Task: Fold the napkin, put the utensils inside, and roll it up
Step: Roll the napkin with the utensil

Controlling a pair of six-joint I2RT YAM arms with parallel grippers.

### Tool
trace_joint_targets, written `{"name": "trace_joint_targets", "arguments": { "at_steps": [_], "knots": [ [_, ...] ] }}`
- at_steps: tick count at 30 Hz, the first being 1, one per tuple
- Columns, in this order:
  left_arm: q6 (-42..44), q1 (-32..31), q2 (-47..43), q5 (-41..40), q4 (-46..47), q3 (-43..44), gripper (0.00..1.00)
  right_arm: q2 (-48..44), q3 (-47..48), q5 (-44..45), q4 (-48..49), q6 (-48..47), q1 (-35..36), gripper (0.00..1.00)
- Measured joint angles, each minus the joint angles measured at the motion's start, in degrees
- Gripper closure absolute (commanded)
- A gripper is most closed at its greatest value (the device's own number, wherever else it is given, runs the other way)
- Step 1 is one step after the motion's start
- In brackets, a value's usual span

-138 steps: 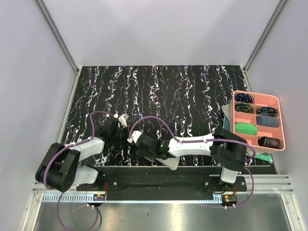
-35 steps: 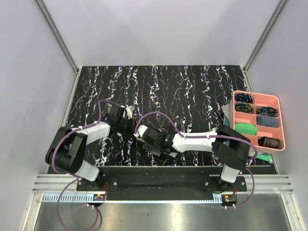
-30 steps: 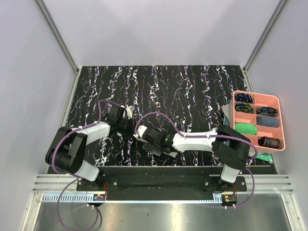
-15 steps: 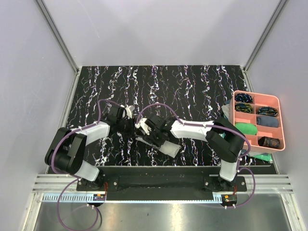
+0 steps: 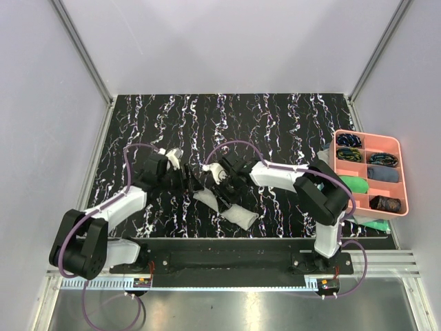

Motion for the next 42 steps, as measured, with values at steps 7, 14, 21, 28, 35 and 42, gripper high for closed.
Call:
{"name": "trace_joint_targets", "arguments": {
  "at_steps": [7, 14, 21, 28, 35, 42],
  "knots": [
    [-1.68, 0.00, -0.48, 1.16, 6.82, -5.64, 0.36, 3.43, 1.14, -11.85, -0.02, 2.80, -3.72, 0.55],
    [-2.71, 0.00, -0.48, 1.57, 12.50, -6.80, 0.47, 6.97, 2.38, -20.15, -0.04, 6.03, -5.60, 0.55],
    [-2.86, 0.00, 2.25, 2.82, 15.45, -6.82, 0.63, 8.74, 2.82, -24.35, 0.02, 8.02, -6.93, 0.52],
    [-2.95, 0.00, 4.13, 3.78, 16.35, -7.23, 0.95, 9.35, 2.89, -26.14, 0.17, 9.99, -7.52, 0.36],
    [-2.91, -0.02, 6.01, 4.04, 16.37, -6.86, 1.00, 6.43, 2.64, -22.77, -0.50, 12.90, -7.41, 0.13],
    [-2.93, -0.07, 8.81, 4.00, 14.03, -3.48, 1.00, -4.13, -2.10, -3.06, 0.31, 11.67, -6.58, 0.00]
  ]
}}
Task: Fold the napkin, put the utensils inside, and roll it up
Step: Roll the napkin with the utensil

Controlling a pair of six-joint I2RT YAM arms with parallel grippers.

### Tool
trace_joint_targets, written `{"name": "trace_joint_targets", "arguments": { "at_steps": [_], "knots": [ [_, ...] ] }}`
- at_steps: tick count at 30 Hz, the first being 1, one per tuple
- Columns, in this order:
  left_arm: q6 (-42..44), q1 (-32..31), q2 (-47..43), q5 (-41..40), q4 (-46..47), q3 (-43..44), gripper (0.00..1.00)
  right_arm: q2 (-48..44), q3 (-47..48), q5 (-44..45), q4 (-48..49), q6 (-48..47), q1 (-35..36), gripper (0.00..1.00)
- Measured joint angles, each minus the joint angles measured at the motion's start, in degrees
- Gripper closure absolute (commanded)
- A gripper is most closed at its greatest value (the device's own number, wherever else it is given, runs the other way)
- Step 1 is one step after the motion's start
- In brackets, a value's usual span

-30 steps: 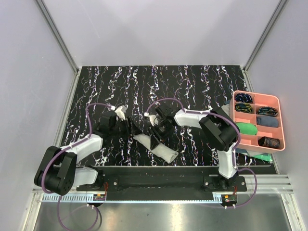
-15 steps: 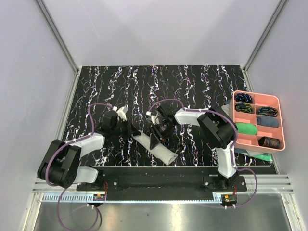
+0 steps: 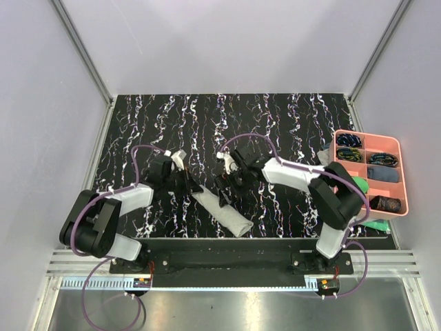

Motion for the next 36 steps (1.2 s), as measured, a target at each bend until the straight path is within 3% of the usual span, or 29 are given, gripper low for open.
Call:
{"name": "trace_joint_targets", "arguments": {
  "at_steps": [5, 9, 19, 27, 29, 32, 34, 36],
  "knots": [
    [0.00, 0.00, 2.29, 0.00, -1.57, 2.21, 1.00, -4.28, -2.05, 11.93, 0.81, -2.38, 7.28, 0.00],
    [0.02, 0.00, 3.30, 0.04, -2.54, 3.43, 1.00, -4.35, -3.28, 16.48, 1.90, -3.02, 12.52, 0.00],
    [0.09, 0.00, 3.78, 0.07, -3.02, 4.02, 1.00, -2.84, -3.76, 27.02, 2.93, -3.63, 17.18, 0.00],
    [0.13, 0.00, 4.04, 0.04, -3.89, 4.74, 0.99, -1.38, -3.72, 29.83, 2.93, -4.17, 20.06, 0.05],
    [0.20, 0.00, 4.15, 0.07, -4.17, 4.87, 0.89, -0.94, -3.23, 30.03, 2.86, -3.93, 20.06, 0.07],
    [0.09, 0.00, 4.31, 0.02, -4.68, 5.38, 0.59, 0.52, -1.36, 31.10, 2.78, -2.62, 20.06, 0.14],
    [0.35, 0.00, 4.31, -0.11, -5.14, 5.81, 0.40, 1.18, -0.63, 31.58, 2.69, -1.53, 20.06, 0.24],
    [0.02, 0.09, 4.28, -0.44, -5.62, 6.54, 0.28, 1.38, -0.39, 32.02, 2.67, -0.13, 20.13, 0.30]
  ]
}}
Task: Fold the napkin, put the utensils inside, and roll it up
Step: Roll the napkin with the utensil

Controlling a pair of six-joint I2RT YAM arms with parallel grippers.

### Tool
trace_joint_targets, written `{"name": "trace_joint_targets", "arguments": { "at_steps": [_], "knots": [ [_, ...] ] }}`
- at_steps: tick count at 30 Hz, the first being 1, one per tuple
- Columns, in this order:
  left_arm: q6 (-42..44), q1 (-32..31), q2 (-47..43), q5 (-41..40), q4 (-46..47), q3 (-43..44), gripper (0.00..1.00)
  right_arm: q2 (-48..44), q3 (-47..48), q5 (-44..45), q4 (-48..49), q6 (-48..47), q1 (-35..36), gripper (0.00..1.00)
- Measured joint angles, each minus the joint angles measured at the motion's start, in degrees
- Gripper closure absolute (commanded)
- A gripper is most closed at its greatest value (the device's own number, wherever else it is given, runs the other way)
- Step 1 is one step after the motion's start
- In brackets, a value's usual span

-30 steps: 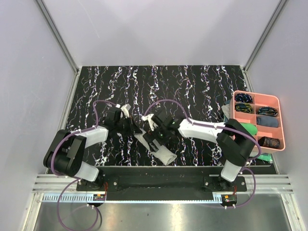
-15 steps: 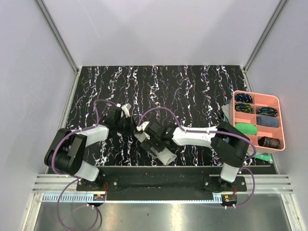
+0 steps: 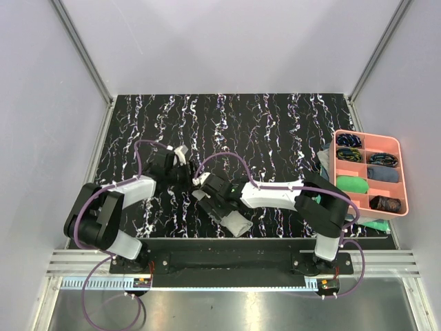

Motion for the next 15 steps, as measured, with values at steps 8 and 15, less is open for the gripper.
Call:
{"name": "trace_joint_targets", "arguments": {
  "at_steps": [8, 15],
  "knots": [
    [0.17, 3.85, -0.96, -4.57, -5.27, 3.58, 0.07, 0.68, 0.61, 2.82, -0.07, 5.81, -0.04, 0.40],
    [-1.25, 11.13, -6.80, -6.93, -8.20, 4.68, 0.05, 2.99, 3.91, 3.32, -1.73, 8.35, -2.10, 0.43]
  ]
}}
